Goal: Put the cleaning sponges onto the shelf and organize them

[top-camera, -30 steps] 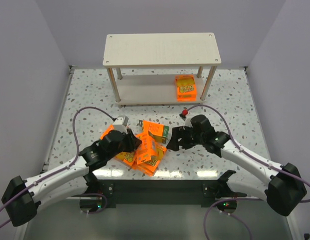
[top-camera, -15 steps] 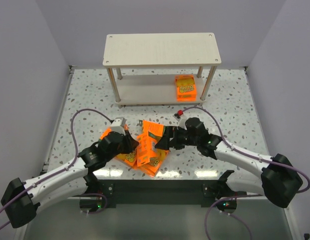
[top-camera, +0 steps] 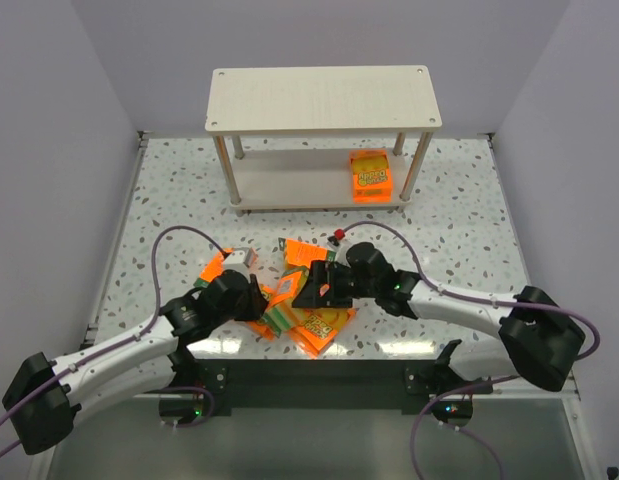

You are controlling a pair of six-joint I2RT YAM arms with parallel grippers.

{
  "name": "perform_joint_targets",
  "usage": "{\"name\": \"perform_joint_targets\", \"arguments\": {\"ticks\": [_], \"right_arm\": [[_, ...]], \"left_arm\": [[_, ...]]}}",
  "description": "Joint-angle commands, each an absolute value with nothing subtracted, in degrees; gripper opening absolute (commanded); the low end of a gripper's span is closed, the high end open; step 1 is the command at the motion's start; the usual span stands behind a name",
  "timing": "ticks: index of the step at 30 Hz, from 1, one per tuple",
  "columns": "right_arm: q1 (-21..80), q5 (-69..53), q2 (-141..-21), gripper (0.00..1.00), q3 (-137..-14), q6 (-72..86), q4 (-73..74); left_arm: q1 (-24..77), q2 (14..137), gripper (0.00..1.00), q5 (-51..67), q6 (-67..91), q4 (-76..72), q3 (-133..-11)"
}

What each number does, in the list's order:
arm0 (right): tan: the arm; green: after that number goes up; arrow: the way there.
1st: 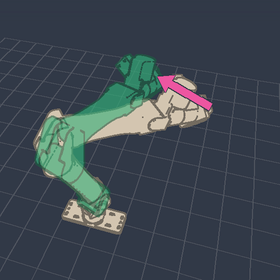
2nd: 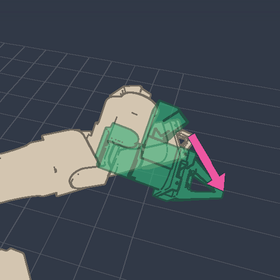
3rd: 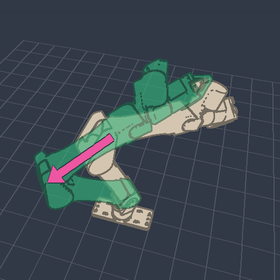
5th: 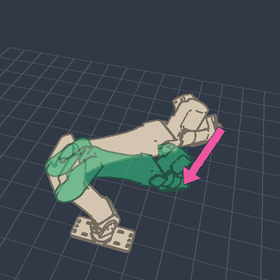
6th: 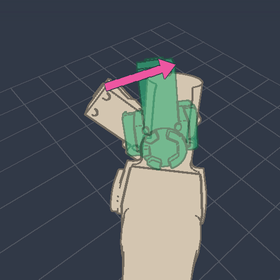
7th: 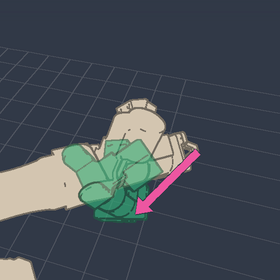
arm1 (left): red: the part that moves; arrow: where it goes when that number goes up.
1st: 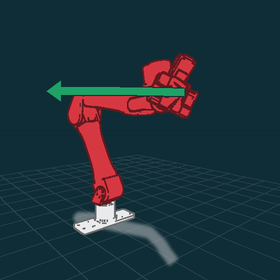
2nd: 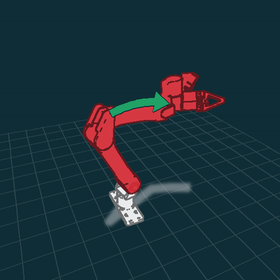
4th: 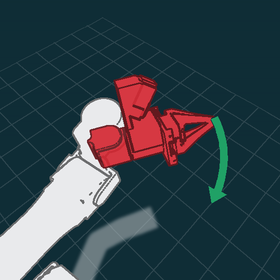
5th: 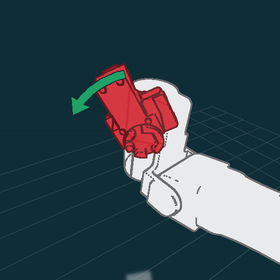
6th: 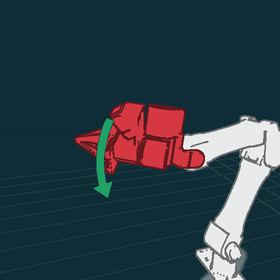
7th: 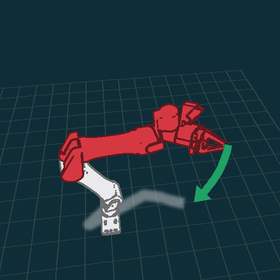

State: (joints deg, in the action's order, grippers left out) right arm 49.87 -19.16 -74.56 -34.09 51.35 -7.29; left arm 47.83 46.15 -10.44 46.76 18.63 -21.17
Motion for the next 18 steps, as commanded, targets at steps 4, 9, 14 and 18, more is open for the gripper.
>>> {"name": "perform_joint_targets", "arguments": {"ticks": [4,9,14,18], "right_arm": [[51.9,-15.3,-76.1,0.99,-38.8,50.4,-4.2],[51.9,-11.0,-72.1,0.99,-38.2,52.5,-2.6],[51.9,-8.0,-70.4,0.99,-39.6,50.4,2.6],[52.0,-7.3,-69.4,0.99,-39.6,49.0,4.3]], "left_arm": [[48.1,47.0,0.27,-8.9,46.3,18.8,-22.4],[48.2,46.8,0.27,-9.0,46.3,20.2,-23.8],[48.2,41.5,0.39,-19.0,50.0,29.9,-27.7],[48.1,39.5,0.65,-24.8,53.0,37.3,-31.4]]}}
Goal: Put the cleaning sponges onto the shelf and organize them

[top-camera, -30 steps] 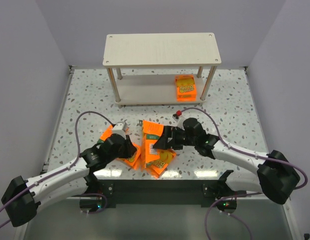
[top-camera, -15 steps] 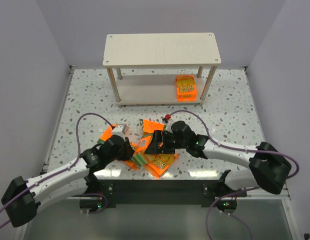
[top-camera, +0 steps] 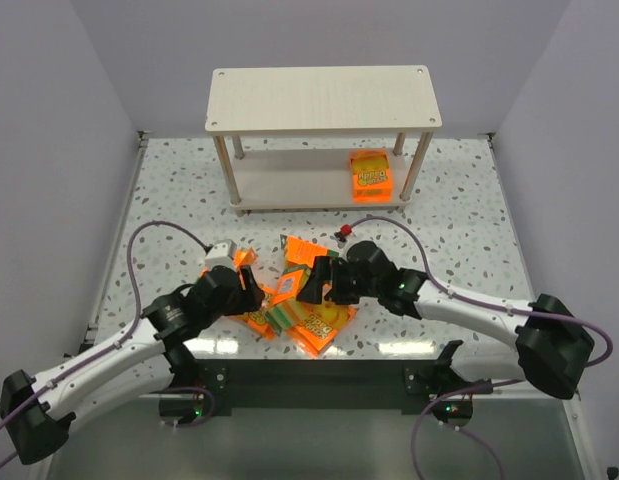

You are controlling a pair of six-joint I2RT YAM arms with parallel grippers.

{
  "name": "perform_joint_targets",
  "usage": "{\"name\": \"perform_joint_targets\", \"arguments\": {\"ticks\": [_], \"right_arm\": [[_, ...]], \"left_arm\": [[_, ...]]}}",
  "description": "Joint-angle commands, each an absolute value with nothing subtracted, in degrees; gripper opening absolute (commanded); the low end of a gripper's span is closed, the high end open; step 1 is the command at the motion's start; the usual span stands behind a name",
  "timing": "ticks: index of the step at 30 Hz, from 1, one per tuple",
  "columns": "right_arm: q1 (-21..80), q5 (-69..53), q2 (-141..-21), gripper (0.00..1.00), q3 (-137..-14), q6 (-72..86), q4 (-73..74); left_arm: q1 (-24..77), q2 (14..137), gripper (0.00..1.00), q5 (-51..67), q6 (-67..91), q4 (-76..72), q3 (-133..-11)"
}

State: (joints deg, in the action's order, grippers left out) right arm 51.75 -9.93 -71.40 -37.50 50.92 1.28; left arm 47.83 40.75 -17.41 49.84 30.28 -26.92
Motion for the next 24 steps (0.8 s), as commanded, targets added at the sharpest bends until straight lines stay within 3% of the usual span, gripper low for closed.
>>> {"name": "perform_joint_targets", "arguments": {"ticks": [1,8,14,24], "right_arm": [[51.9,-6.9,-68.9,0.99,-39.6,48.8,5.2],[52.0,3.5,-61.2,0.99,-41.0,48.1,16.9],[51.9,15.2,-53.3,0.99,-41.3,49.5,27.8],[51.9,15.8,-51.8,0.99,-39.6,49.7,30.8]], "left_arm": [[48.1,38.8,0.67,-25.2,52.5,37.7,-32.1],[48.2,46.3,0.82,-16.7,38.2,29.6,-41.9],[48.3,61.3,0.81,-9.8,30.2,26.6,-49.8],[54.1,77.9,0.78,-9.7,23.6,31.2,-57.4]]}}
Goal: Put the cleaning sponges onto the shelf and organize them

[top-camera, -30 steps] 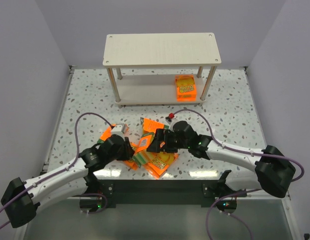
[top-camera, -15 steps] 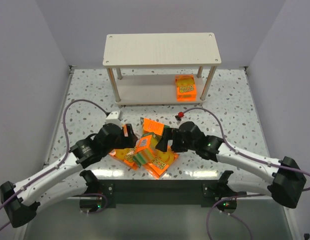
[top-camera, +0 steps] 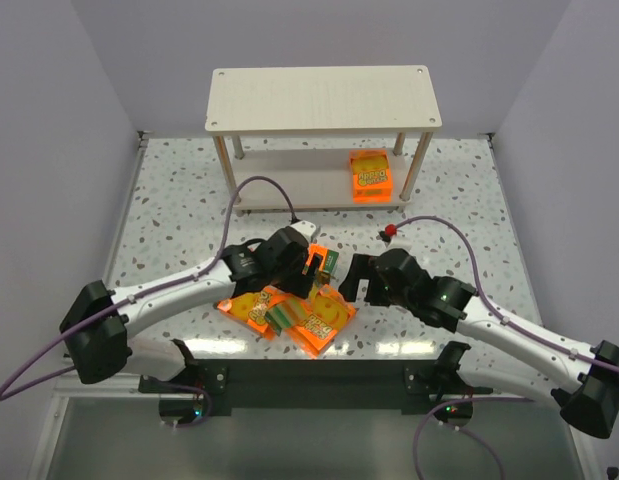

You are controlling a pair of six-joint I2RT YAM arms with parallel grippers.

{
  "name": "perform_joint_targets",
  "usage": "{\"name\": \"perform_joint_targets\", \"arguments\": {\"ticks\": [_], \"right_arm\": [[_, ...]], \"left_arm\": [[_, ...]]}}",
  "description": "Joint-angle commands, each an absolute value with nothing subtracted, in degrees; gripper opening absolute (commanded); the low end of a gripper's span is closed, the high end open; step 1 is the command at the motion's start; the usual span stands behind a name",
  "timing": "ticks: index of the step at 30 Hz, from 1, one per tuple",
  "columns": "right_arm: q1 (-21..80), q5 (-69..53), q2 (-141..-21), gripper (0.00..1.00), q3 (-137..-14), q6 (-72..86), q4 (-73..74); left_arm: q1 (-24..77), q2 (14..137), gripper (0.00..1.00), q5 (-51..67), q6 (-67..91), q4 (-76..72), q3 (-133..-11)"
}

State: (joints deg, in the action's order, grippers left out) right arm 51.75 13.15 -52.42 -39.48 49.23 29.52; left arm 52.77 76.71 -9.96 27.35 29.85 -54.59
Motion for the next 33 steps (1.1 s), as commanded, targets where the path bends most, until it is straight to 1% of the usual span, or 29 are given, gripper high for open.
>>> {"name": "perform_joint_targets", "arguments": {"ticks": [1,4,5,7,8,10,11,13,14,15,21,25,28,29,30,33], "right_arm": [[51.8,15.6,-51.9,0.99,-39.6,49.7,30.8],[51.8,15.0,-52.3,0.99,-39.5,49.2,30.2],[51.7,15.1,-52.4,0.99,-39.5,49.1,30.1],[51.7,15.0,-52.4,0.99,-39.4,49.0,30.1],[51.8,15.0,-52.3,0.99,-39.4,49.0,30.1],[51.6,15.2,-52.1,0.99,-39.3,49.0,30.2],[51.7,15.4,-52.0,0.99,-39.3,48.8,30.2],[51.5,15.3,-51.8,0.99,-39.2,48.7,30.2],[51.6,15.3,-51.7,0.99,-39.2,48.7,30.1],[51.6,15.3,-51.6,0.99,-39.2,48.6,30.2],[51.5,15.0,-51.8,0.99,-39.6,48.2,30.2],[51.4,15.7,-51.0,0.99,-40.8,47.7,31.3],[51.2,16.6,-50.6,0.99,-41.7,47.3,31.9],[51.2,16.8,-50.6,0.99,-41.8,47.3,32.0],[51.0,16.7,-50.6,0.99,-41.9,47.3,32.0],[50.8,16.8,-50.6,0.99,-42.2,47.4,31.9]], "left_arm": [[54.3,78.4,0.78,-9.8,23.3,31.1,-57.2],[54.3,81.2,0.74,-12.2,22.5,31.9,-57.7],[54.3,81.8,0.66,-12.7,22.2,31.9,-57.7],[54.4,83.1,0.55,-12.8,21.9,31.7,-58.2],[54.4,83.2,0.42,-12.7,21.8,31.6,-58.3],[54.6,83.1,0.30,-12.7,21.7,31.7,-58.7],[54.8,82.9,0.20,-12.7,21.6,31.9,-58.9],[54.8,81.8,0.11,-12.8,21.6,32.3,-59.2],[54.8,81.4,0.04,-13.3,21.7,32.6,-59.3],[54.8,80.6,0.00,-13.4,21.9,32.9,-59.4],[54.8,76.6,0.00,-15.5,23.6,35.7,-60.8],[54.8,72.6,0.00,-17.7,25.3,36.3,-64.9],[54.1,70.2,0.00,-24.8,26.8,33.0,-65.8],[53.4,70.1,0.00,-28.1,26.9,31.7,-65.7],[50.2,70.0,0.00,-28.6,27.1,30.3,-65.7],[44.2,70.3,0.00,-23.4,27.3,23.0,-64.3]]}}
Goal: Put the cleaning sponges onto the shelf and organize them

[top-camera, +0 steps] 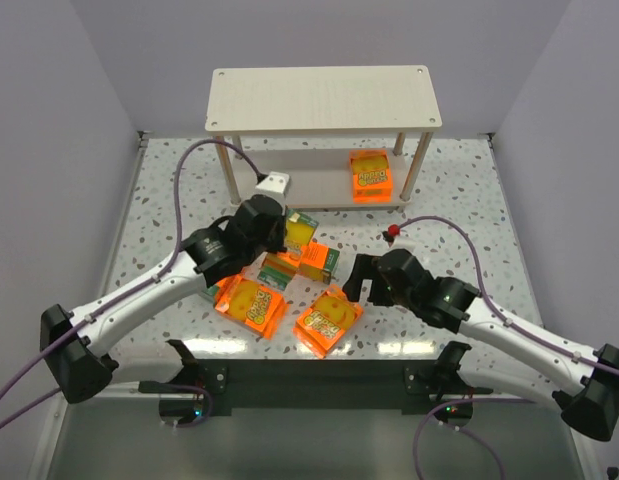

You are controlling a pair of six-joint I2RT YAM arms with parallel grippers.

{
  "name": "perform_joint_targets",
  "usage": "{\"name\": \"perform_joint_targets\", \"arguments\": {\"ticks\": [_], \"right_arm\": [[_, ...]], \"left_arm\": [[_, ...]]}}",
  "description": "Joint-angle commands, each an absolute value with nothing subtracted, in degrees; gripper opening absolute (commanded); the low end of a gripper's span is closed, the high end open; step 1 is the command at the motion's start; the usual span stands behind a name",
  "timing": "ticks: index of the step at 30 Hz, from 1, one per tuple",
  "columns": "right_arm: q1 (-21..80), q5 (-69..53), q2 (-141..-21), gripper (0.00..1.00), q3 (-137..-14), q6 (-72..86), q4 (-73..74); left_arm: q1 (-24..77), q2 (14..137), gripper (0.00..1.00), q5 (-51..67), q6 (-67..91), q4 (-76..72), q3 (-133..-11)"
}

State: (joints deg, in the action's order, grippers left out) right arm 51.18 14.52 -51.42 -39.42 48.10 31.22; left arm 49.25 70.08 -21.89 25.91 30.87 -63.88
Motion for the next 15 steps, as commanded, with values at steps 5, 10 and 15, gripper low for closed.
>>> {"name": "perform_joint_targets", "arguments": {"ticks": [5,10,15], "right_arm": [[50.7,17.8,-49.2,0.99,-42.3,46.8,32.2],[50.6,19.3,-48.3,0.99,-42.9,45.6,34.5],[50.4,18.5,-48.3,0.99,-41.7,45.4,33.7]], "left_arm": [[41.5,70.8,0.00,-23.1,27.2,17.5,-68.5],[41.5,71.0,0.00,-19.9,26.1,23.7,-84.1],[41.1,72.9,0.00,-28.0,20.8,26.0,-94.5]]}}
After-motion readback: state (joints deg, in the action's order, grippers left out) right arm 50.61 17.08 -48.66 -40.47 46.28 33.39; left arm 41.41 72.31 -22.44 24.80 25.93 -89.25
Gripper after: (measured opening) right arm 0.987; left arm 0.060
